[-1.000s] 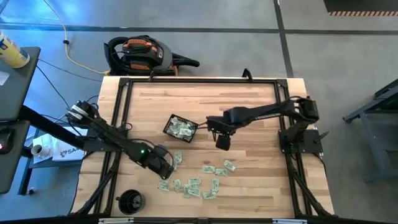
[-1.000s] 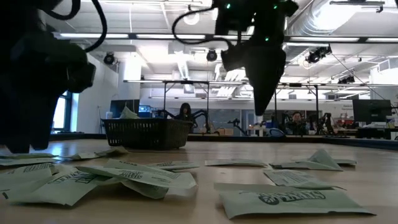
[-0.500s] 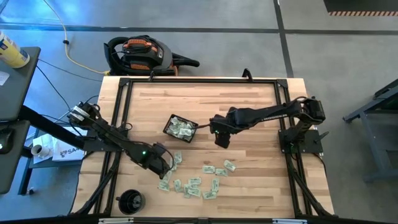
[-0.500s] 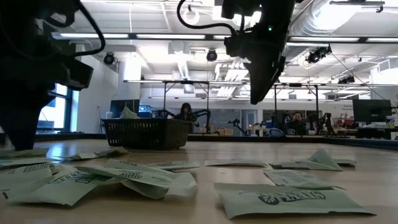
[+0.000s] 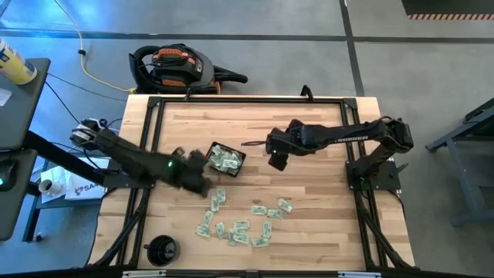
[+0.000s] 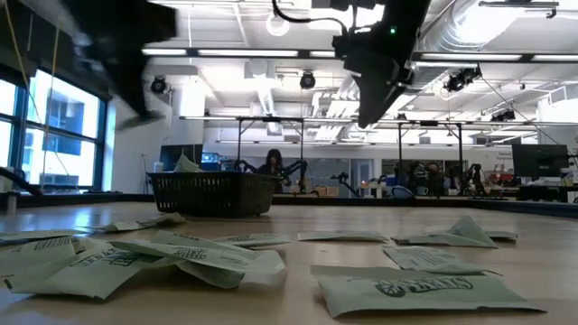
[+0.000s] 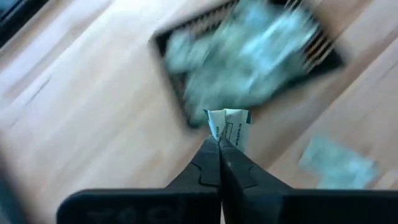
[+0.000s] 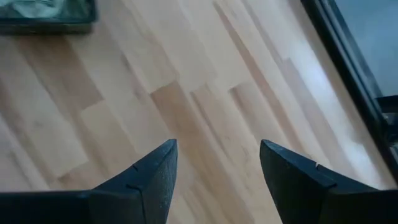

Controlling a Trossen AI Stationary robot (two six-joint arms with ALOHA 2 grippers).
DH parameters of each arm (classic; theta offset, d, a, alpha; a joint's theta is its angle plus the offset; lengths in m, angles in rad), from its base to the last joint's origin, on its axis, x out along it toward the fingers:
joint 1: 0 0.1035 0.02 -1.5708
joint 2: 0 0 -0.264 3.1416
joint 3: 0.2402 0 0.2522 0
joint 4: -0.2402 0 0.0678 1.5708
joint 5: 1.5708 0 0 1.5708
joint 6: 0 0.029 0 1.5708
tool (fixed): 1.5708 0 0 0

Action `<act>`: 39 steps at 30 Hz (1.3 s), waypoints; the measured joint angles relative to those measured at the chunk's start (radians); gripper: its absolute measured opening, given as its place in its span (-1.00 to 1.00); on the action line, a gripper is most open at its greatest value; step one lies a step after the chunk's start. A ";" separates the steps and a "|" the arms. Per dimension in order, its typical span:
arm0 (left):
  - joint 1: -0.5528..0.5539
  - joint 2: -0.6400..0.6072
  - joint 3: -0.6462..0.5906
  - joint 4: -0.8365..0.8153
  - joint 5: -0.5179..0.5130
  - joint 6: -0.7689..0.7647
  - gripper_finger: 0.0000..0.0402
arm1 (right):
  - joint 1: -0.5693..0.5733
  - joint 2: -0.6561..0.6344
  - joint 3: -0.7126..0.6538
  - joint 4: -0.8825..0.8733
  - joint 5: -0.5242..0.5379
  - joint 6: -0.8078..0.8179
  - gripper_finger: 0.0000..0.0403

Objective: Pick and place Stevia / Truvia into bins
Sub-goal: Put the green stevia packet into the black basket, then adjust the black basket

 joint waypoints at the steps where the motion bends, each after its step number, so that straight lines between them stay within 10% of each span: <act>1: 0.044 0.000 0.001 0.067 0.003 0.077 -0.86 | -0.009 0.000 0.000 -0.003 -0.003 -0.008 0.09; 8: 0.319 0.042 -0.028 0.372 0.132 0.420 -0.75 | -0.045 0.000 0.000 -0.010 -0.072 -0.051 0.09; 16: 0.410 0.034 -0.026 0.368 0.322 0.418 -0.04 | -0.009 0.000 -0.059 -0.033 -0.267 -0.194 0.09; 20: 0.346 0.025 -0.026 0.357 0.428 0.348 0.24 | 0.036 0.000 -0.179 0.000 -0.367 -0.213 0.09; 28: 0.043 0.001 -0.026 0.332 0.294 0.067 0.38 | 0.205 0.001 -0.401 0.293 -0.497 0.004 0.09; 39: -0.107 -0.055 -0.025 0.244 0.122 -0.179 0.19 | 0.205 0.001 -0.354 0.368 -0.264 0.230 0.09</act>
